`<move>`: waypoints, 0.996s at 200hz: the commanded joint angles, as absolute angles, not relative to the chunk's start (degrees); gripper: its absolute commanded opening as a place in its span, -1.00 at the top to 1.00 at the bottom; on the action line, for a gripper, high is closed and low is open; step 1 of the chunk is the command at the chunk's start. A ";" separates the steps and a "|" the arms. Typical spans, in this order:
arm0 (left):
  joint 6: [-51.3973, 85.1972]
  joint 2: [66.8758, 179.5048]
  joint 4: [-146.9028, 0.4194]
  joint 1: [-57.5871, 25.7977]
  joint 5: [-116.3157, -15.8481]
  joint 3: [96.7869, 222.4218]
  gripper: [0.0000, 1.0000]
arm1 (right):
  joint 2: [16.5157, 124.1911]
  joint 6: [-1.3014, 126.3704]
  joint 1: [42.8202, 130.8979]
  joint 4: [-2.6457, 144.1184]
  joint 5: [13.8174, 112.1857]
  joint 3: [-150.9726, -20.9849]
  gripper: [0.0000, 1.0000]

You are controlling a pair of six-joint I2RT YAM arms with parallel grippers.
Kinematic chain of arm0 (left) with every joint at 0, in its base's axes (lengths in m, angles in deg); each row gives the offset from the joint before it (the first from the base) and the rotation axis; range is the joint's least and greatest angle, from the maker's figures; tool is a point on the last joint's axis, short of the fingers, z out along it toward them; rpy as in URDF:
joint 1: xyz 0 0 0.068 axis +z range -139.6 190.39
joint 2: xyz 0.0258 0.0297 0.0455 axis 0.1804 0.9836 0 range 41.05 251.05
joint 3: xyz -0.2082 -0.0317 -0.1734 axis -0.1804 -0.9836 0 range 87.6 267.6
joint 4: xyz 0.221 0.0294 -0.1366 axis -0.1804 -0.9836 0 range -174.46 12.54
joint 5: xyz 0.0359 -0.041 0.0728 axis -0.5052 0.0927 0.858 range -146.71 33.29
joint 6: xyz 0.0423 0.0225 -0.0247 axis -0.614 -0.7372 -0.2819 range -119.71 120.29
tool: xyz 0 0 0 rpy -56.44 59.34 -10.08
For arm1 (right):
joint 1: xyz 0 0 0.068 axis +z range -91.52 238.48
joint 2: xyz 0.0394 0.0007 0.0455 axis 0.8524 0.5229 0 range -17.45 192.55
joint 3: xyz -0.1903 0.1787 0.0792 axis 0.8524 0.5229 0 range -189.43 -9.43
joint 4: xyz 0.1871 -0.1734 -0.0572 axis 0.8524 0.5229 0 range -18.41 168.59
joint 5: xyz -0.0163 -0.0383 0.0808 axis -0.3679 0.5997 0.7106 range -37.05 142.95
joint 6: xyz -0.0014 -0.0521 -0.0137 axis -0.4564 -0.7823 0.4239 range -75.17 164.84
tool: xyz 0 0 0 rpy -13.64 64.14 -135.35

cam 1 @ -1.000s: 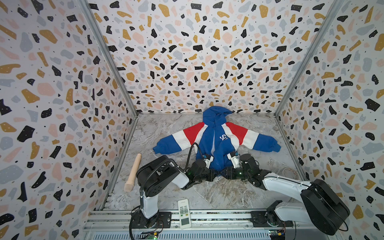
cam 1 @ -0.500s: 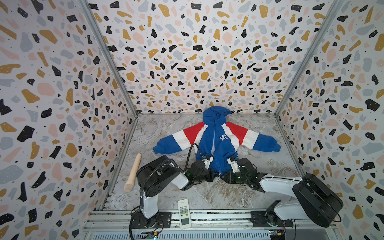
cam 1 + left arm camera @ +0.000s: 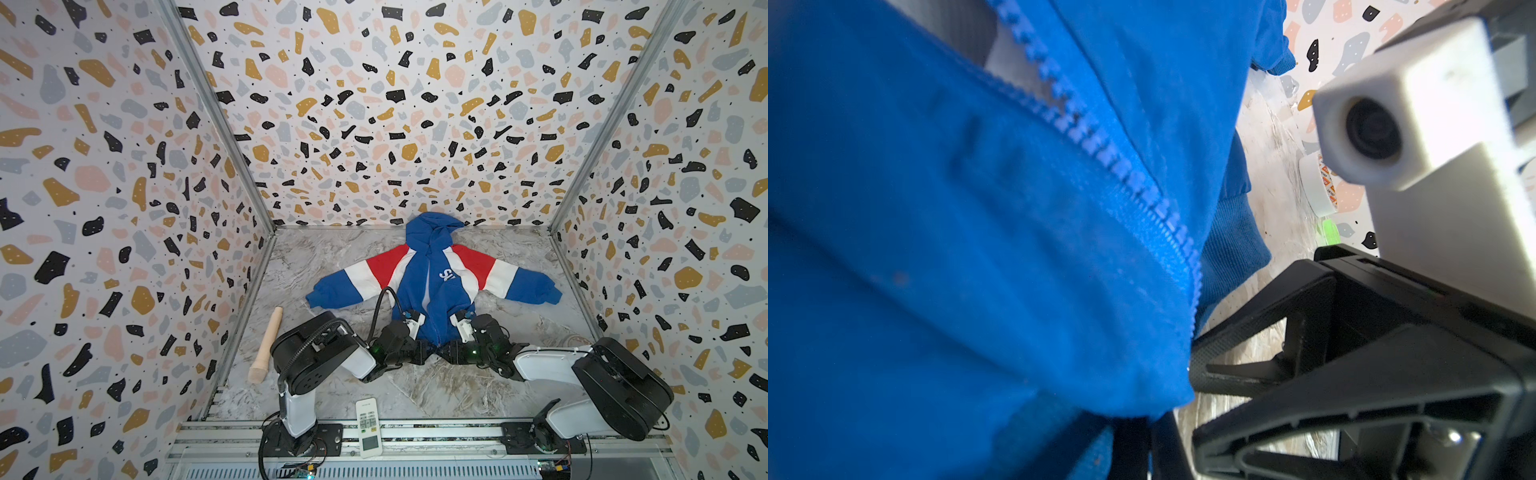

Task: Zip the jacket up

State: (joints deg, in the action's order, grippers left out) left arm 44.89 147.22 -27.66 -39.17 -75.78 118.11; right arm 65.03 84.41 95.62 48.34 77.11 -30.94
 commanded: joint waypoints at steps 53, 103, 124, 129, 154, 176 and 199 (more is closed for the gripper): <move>45.46 146.30 -32.87 -39.61 -77.10 116.59 1.00 | 65.48 84.03 95.83 46.28 78.39 -30.52 0.52; 45.55 145.47 -33.25 -39.88 -76.58 116.34 1.00 | 65.36 85.48 95.99 41.20 80.86 -29.52 0.75; 45.55 144.94 -33.52 -40.29 -76.15 116.33 1.00 | 66.05 86.29 96.39 39.86 81.14 -29.38 0.75; 45.55 144.86 -33.52 -40.35 -76.05 116.34 1.00 | 66.25 86.40 96.50 39.84 80.88 -29.45 0.71; 45.65 144.33 -33.60 -40.60 -75.79 116.09 1.00 | 67.00 86.67 96.97 40.51 79.69 -29.82 0.59; 45.52 143.75 -33.69 -40.71 -75.69 115.73 1.00 | 67.43 86.30 97.56 42.70 78.00 -30.63 0.63; 45.38 143.18 -33.95 -40.74 -75.41 115.47 1.00 | 68.12 84.05 98.41 45.76 75.47 -31.84 0.90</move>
State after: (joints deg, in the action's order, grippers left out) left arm 45.55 144.16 -31.77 -39.82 -74.36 116.75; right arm 67.41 86.11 97.37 42.24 78.75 -29.83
